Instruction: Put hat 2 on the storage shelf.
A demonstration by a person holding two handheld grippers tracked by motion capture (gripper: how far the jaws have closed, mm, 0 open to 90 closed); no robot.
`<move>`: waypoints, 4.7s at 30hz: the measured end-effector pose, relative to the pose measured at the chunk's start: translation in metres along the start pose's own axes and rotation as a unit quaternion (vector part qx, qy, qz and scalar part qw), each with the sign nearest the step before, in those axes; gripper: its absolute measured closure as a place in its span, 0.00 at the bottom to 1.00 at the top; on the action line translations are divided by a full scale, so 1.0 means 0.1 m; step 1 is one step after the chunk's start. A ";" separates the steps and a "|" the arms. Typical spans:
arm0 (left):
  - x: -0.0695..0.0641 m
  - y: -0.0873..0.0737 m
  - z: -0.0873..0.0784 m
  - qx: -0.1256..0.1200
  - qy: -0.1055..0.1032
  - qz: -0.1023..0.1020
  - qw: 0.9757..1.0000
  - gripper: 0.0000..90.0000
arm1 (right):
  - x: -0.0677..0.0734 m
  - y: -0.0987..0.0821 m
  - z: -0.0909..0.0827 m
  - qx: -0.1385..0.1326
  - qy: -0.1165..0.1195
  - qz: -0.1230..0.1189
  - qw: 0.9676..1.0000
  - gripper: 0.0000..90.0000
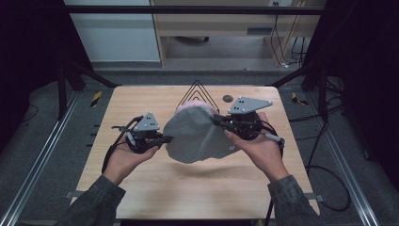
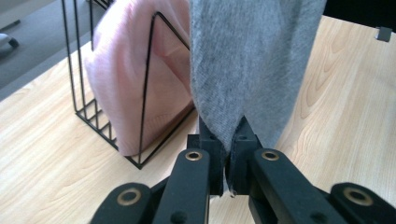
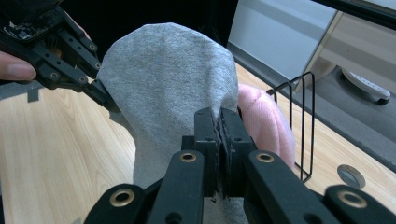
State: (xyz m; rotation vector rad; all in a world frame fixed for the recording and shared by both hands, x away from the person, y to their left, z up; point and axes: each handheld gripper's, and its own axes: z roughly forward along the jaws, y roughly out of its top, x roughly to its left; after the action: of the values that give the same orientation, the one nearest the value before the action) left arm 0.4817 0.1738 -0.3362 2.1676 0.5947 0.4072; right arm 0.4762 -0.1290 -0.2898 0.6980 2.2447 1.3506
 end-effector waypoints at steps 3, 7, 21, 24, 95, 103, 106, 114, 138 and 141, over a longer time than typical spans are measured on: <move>0.01 0.09 -0.04 -0.001 0.007 0.004 1.000 0.97 | -0.01 0.03 -0.03 -0.007 -0.002 0.004 1.000 0.97; 0.06 0.20 -0.08 -0.004 0.018 0.003 1.000 0.97 | -0.03 0.07 -0.06 -0.018 -0.005 0.009 1.000 0.97; 0.13 0.64 -0.35 -0.012 0.055 0.024 0.998 0.97 | -0.16 0.27 -0.18 -0.046 -0.016 0.025 0.999 0.97; 0.16 0.79 -0.39 -0.019 0.064 0.030 0.997 0.97 | -0.21 0.35 -0.19 -0.050 -0.023 0.025 0.998 0.97; 1.26 1.11 0.54 -0.060 0.121 -0.026 0.991 0.97 | -1.52 0.50 0.80 -0.035 -0.067 0.102 0.992 0.97; 1.24 0.96 0.56 -0.054 0.119 -0.032 0.991 0.97 | -1.43 0.38 0.89 -0.029 -0.065 0.104 0.992 0.97; 1.23 0.91 0.58 -0.054 0.118 -0.034 0.991 0.97 | -1.41 0.34 0.92 -0.026 -0.064 0.105 0.992 0.97; 1.21 0.76 0.65 -0.044 0.113 -0.041 0.992 0.97 | -1.36 0.25 0.99 -0.013 -0.067 0.107 0.992 0.97; 1.19 0.36 0.89 -0.016 0.105 -0.062 0.992 0.97 | -1.27 -0.16 1.21 0.012 -0.056 0.125 0.991 0.97; 1.19 0.33 0.90 -0.013 0.105 -0.063 0.992 0.97 | -1.26 -0.18 1.22 0.013 -0.057 0.126 0.990 0.97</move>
State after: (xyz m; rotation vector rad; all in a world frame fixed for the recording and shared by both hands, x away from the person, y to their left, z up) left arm 0.6328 0.1624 -0.3547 2.0629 0.8328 0.5747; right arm 0.6434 -0.1312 -0.3467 1.0697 2.1426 1.3592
